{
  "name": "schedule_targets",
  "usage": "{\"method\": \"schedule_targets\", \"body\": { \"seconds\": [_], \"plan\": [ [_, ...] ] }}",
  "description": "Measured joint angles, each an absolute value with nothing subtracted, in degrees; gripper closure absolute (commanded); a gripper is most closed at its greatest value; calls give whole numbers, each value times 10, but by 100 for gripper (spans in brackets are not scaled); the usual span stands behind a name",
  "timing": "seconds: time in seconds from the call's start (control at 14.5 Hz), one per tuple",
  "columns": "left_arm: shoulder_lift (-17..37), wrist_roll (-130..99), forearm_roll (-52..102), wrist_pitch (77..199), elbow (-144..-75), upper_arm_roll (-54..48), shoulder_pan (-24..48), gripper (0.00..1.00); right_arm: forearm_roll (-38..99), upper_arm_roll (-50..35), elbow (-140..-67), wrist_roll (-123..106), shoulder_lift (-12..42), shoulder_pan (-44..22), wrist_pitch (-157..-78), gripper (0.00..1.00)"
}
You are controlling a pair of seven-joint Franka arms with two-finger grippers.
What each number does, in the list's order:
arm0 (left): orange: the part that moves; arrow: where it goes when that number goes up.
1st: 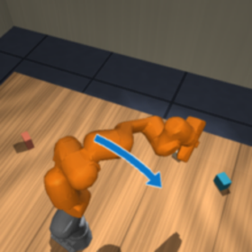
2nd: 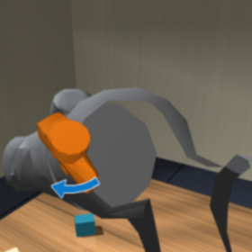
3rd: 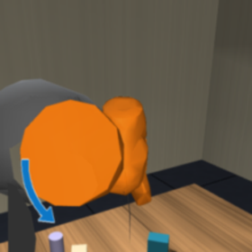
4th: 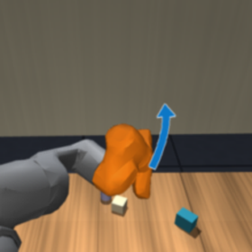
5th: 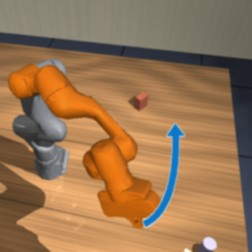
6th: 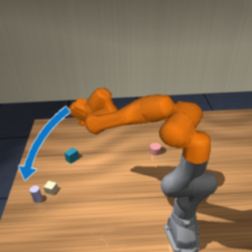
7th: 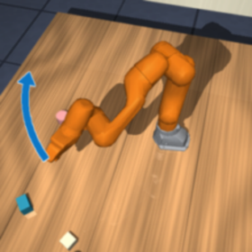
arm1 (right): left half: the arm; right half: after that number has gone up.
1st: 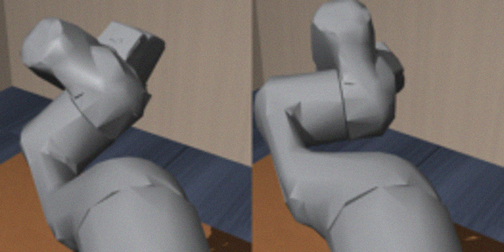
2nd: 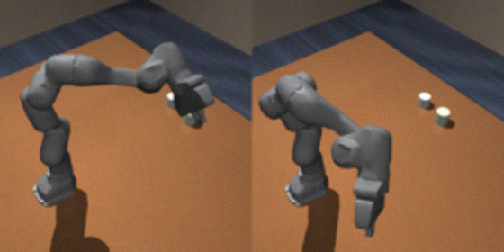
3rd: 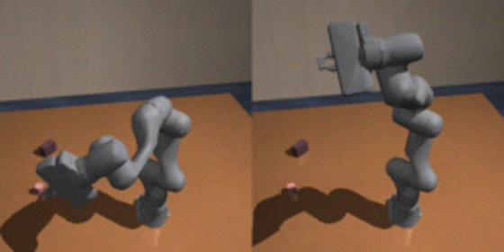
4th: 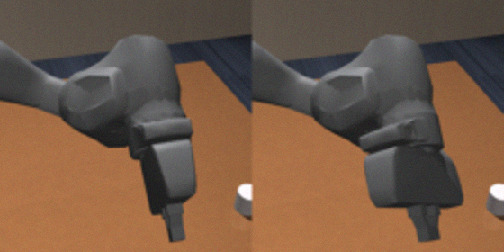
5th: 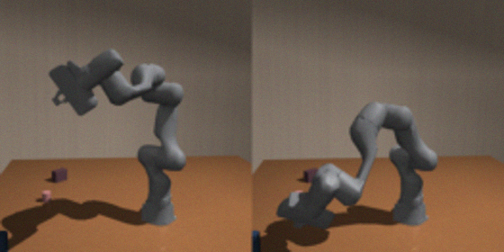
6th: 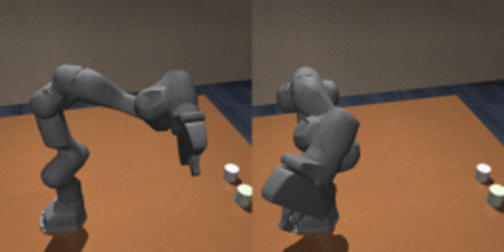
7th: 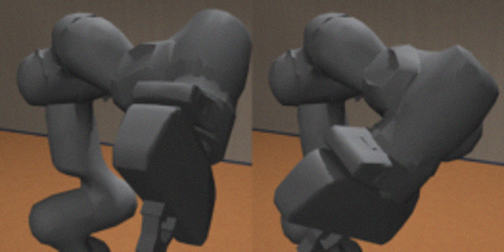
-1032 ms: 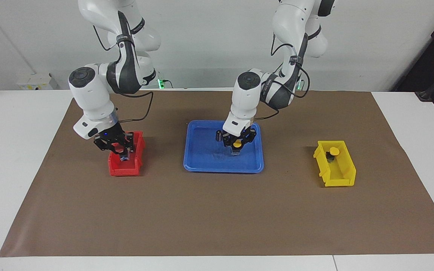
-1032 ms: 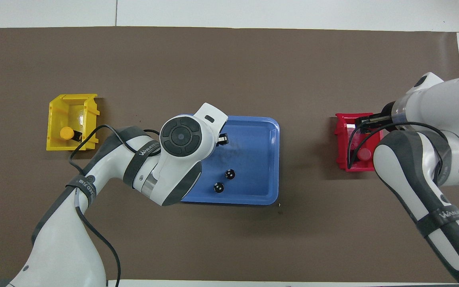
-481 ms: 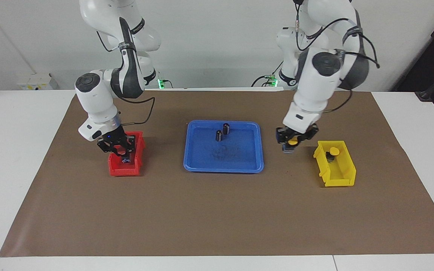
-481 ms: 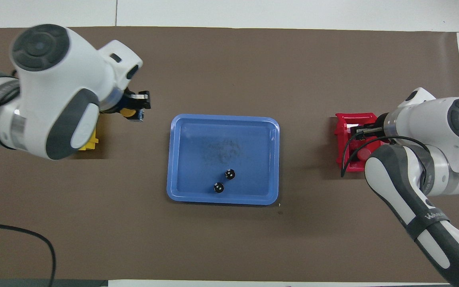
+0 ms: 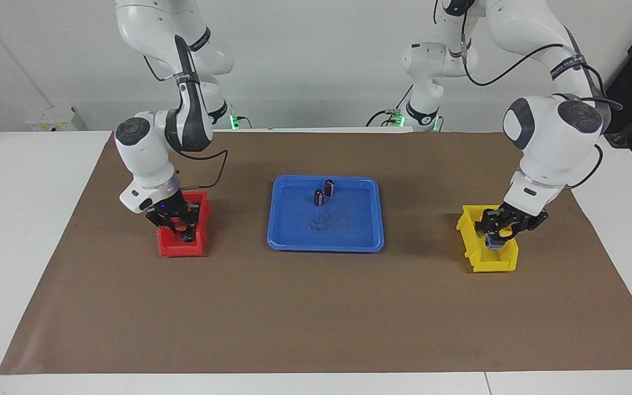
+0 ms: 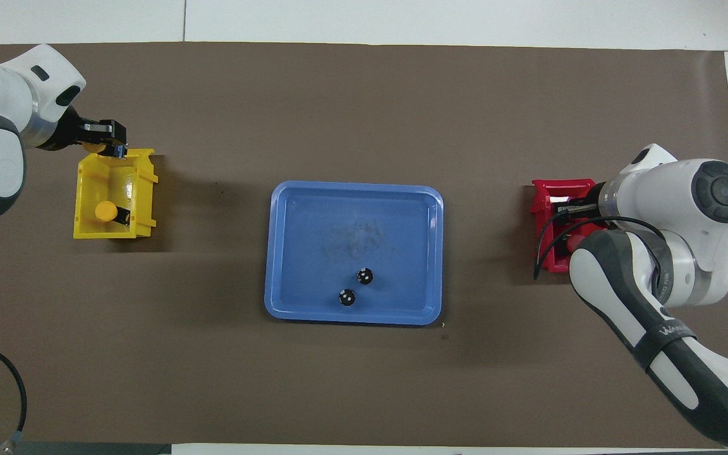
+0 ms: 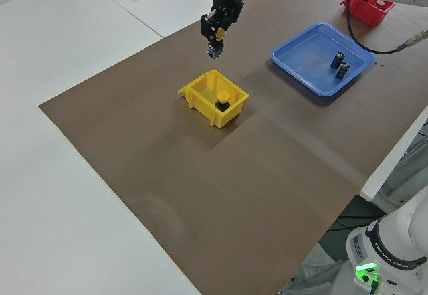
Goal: Sort red and yellow buttons by color
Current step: 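Lower the yellow button into the yellow bin with the left gripper and release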
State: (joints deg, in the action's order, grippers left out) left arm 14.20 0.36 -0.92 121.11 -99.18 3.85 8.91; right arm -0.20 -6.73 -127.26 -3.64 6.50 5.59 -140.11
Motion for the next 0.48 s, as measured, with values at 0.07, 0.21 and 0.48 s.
{"method": "schedule_targets", "body": {
  "seconds": [0.07,0.21,0.48],
  "plan": [
    [146,13,-9,1218,-994,38,83,99,-2,-67,-1272,-36,65,56,-1400,27],
    [148,25,-9,1235,-1005,38,73,99,-2,-67,-1260,-36,65,56,-1384,25],
    [153,33,-9,1299,-1055,38,70,99,-2,-67,-1192,-36,63,56,-1299,18]
  ]
}}
